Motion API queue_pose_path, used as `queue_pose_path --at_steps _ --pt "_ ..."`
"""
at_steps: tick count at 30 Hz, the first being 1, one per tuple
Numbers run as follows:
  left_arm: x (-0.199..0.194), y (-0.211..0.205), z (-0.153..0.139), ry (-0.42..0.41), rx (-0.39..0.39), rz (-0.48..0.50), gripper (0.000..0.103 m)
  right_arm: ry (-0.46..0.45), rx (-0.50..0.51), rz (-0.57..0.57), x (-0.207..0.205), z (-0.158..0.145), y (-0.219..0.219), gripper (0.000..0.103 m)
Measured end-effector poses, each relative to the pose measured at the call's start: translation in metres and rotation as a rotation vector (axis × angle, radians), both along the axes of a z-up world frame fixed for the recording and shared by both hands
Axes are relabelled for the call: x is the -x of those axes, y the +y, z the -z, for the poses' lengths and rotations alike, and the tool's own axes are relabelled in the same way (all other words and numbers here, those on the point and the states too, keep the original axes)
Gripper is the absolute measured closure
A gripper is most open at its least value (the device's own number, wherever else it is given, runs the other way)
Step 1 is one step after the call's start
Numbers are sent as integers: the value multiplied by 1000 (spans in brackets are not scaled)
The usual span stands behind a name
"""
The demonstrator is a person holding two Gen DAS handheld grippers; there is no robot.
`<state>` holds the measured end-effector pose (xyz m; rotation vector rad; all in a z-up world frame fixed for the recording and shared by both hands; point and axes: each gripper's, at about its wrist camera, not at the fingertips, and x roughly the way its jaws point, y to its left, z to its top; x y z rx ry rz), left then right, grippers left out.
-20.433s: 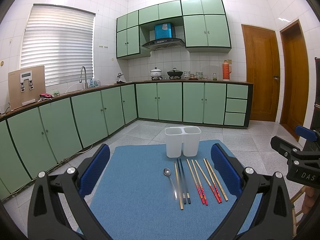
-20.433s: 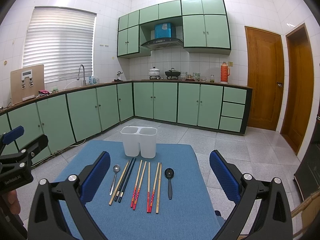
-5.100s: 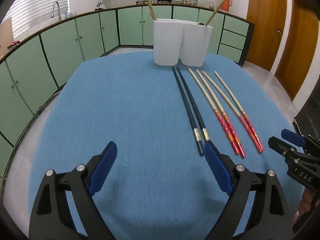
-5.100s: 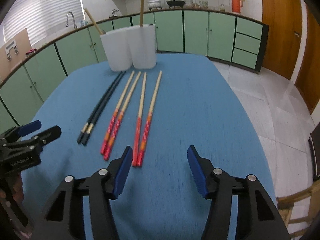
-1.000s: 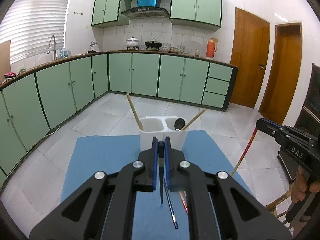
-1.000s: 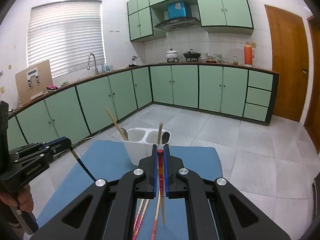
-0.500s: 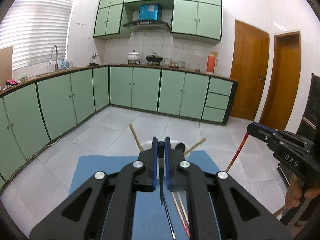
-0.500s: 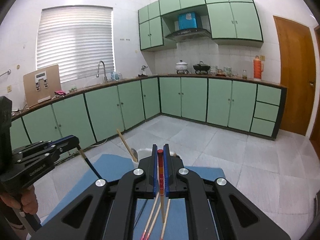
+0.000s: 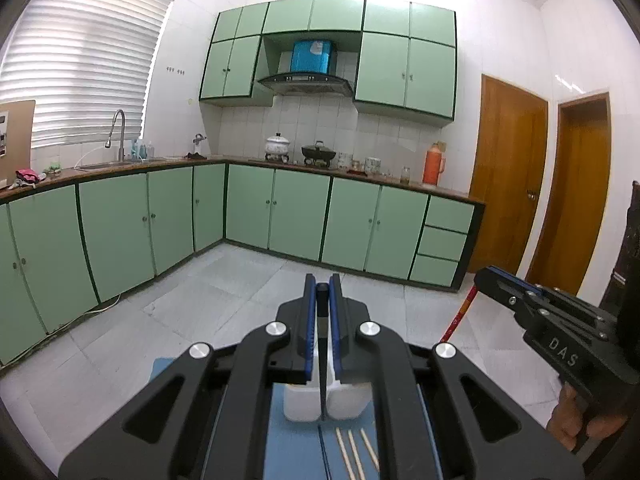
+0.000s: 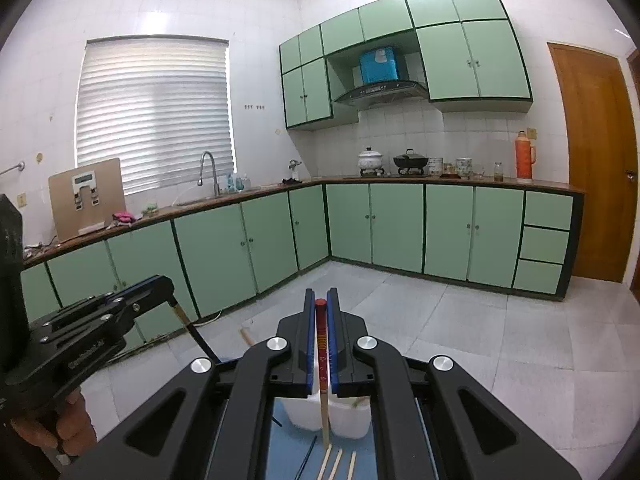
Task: Organize utensils
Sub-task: 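Lift both held chopsticks and carry them toward the white holder, then lower both chopsticks into the white holder and open both tools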
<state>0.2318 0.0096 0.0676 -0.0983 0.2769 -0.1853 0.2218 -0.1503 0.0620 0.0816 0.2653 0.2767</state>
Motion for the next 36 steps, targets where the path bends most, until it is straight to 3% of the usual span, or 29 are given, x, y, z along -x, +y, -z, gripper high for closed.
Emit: queue_pose_path --at_steps 8,14,24,36 --pt "-26 -9 -19 -48 25 -3 97 -42 -34 19 -33 -22 -2 98" --pt "-53 -18 -14 -78 12 -25 97 -67 -9 56 -60 -24 2 98" --pt "-112 -31 47 34 -39 -34 97 8 10 59 -108 32 11 98" --pt "-128 -17 87 147 -66 -32 96 128 19 39 -118 83 13 98"
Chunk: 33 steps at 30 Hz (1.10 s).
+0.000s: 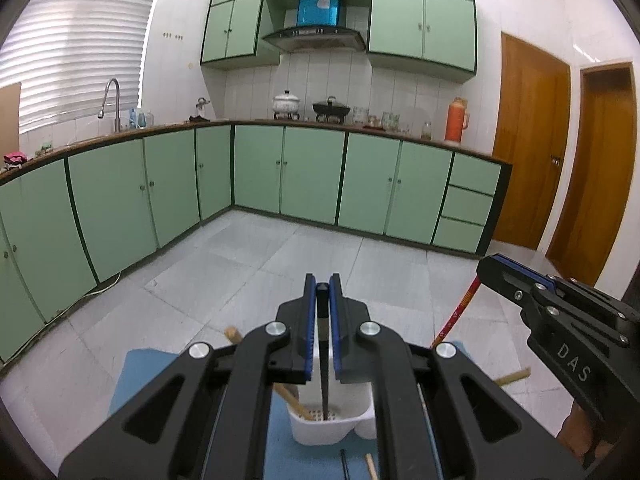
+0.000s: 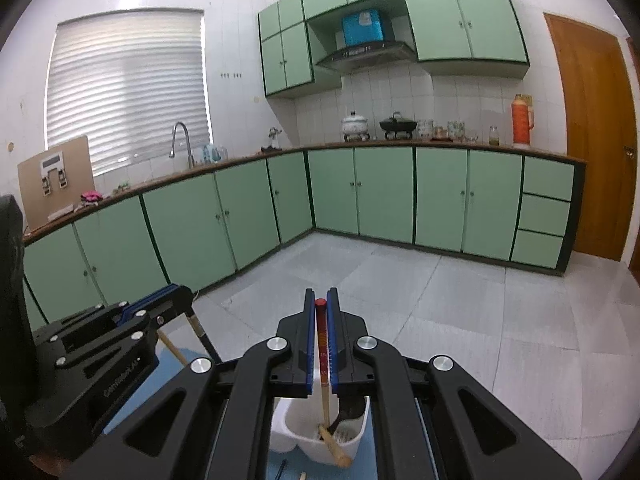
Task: Organize utensils
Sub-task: 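Lower both chopsticks into the white holder and open both tools, then withdraw both open tools back over the remaining chopsticks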
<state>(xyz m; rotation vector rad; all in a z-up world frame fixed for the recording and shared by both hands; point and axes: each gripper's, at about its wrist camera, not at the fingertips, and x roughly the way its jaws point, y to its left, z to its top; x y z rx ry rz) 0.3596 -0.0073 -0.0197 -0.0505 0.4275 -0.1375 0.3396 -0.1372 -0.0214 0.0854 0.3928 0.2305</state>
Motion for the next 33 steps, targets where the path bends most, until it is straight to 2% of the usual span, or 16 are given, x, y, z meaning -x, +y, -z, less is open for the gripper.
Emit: queue_pose_path --at_steps 7,8,9,11,15,17,20,25,33 --pt "7 4 9 23 -13 -4 96 32 13 -9 5 12 4 97" --pt "9 5 8 22 -13 -4 93 31 12 -10 8 11 3 97" --pt "12 7 7 19 -11 -7 90 23 10 -5 11 9 0 97" --pt "16 10 4 10 -3 -12 70 5 -1 2 18 4 -6 92" --pt "30 17 -7 -17 13 -16 58 -32 -34 30 35 -8 -21 76" --pt "40 19 -11 -36 19 -20 45 -48 -50 47 47 -12 -29 61" --pt "56 20 -16 -59 32 -18 36 -75 -63 66 65 -16 -38 53" --pt "91 22 -18 -82 24 -12 30 -90 -67 71 98 -12 -46 46" --pt "137 24 0 -65 -12 -11 25 -57 -68 68 143 13 -45 45"
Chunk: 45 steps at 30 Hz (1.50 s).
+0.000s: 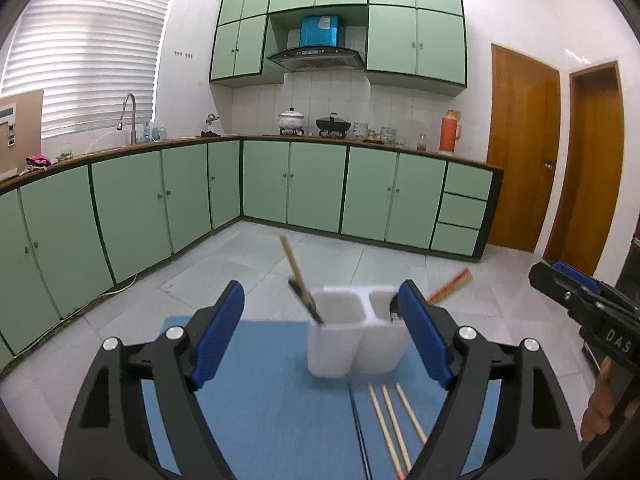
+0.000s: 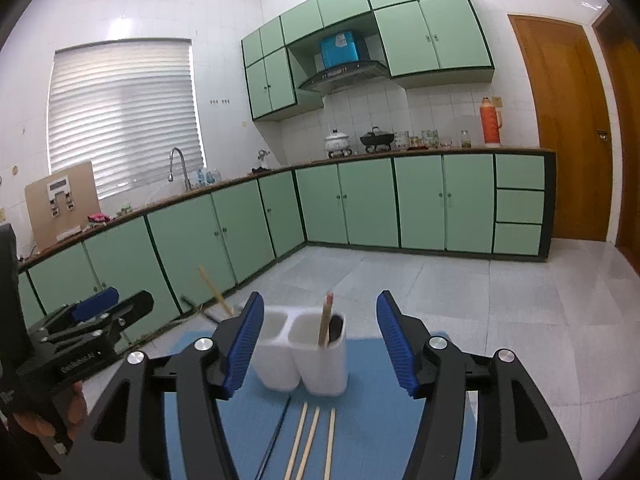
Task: Organize utensils
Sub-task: 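Withdraw both open tools back over the remaining chopsticks, then close the right tool on a red-patterned chopstick while the left tool closes on the black chopstick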
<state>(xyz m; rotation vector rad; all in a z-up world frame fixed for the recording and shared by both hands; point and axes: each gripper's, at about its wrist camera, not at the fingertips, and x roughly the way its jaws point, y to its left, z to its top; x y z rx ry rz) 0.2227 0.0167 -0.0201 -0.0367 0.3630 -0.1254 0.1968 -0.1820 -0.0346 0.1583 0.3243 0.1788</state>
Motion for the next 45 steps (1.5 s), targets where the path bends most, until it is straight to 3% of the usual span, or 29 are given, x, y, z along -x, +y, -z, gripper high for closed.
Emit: queue_pose_path --at_steps 13,27,33,36,45 --pt "47 6 71 163 -77 19 24 160 5 20 53 73 6 45" --pt "85 12 151 361 -151 47 24 392 50 4 93 165 26 45" --pt "95 11 169 406 -158 53 24 454 75 -13 100 190 34 56" --pt "95 10 173 418 -155 54 24 473 79 -18 99 198 36 66" --pt "93 2 175 429 -151 55 24 468 86 -4 98 198 34 80"
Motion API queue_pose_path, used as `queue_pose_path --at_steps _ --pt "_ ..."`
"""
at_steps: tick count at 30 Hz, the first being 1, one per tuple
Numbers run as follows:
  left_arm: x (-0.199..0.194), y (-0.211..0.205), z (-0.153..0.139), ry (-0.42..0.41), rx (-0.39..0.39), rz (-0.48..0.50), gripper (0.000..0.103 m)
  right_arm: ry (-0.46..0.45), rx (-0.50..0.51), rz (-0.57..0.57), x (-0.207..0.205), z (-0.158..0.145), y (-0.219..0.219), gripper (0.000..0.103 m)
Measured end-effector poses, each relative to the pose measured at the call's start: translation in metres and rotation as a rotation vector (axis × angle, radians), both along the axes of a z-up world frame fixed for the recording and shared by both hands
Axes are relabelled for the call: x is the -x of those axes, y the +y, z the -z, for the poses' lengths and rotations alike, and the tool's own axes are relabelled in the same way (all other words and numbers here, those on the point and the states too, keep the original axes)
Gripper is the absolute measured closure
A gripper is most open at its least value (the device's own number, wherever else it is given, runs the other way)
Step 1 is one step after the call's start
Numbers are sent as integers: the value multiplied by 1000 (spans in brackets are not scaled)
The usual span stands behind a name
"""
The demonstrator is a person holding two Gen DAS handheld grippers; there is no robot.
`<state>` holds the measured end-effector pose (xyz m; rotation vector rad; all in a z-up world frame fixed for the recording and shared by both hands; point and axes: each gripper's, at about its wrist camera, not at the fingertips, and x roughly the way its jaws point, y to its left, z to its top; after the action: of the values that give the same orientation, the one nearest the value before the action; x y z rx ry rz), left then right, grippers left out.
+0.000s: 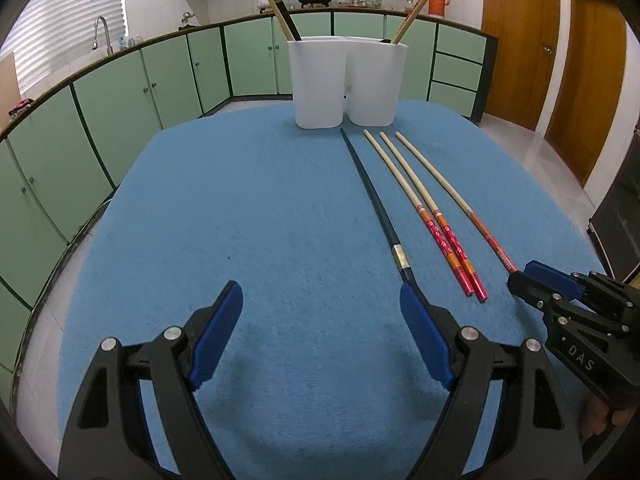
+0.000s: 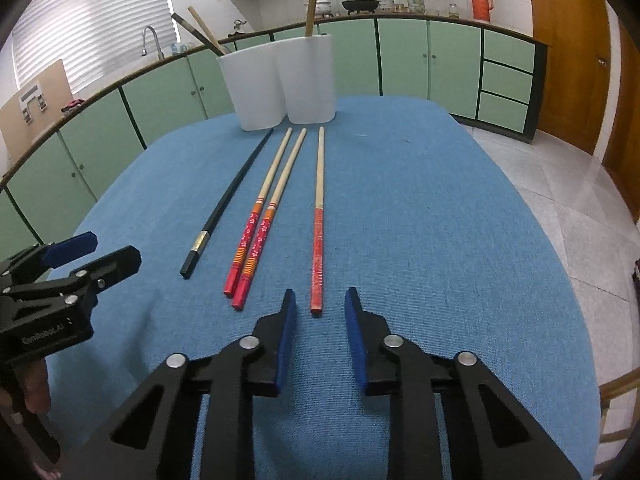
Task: Organize utensils
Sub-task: 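Close the right tool on a red-patterned chopstick while the left tool closes on the black chopstick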
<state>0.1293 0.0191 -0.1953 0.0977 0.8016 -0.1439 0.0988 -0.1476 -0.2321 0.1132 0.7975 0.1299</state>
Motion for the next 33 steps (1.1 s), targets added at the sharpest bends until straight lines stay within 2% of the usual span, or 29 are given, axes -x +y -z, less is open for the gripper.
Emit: queue_pose_path --at_steps 6,8,12,19,28,30,33 --pt "1 -3 2 3 7 4 24 2 54 -15 -2 0 9 90" --pt "0 -4 2 5 11 6 24 2 71 -22 -2 1 12 96" --pt "1 -8 2 9 21 13 24 1 95 -29 -2 1 16 97" --pt "-4 -20 5 29 44 29 25 -4 59 3 -1 -1 6 97" --pt "-17 -36 20 92 41 29 48 -11 26 19 2 -3 -5 97" --pt "-19 -38 21 91 35 23 50 -12 20 19 1 -3 -5 97" --pt "-20 -41 20 91 33 26 60 -7 15 18 1 -1 -6 97"
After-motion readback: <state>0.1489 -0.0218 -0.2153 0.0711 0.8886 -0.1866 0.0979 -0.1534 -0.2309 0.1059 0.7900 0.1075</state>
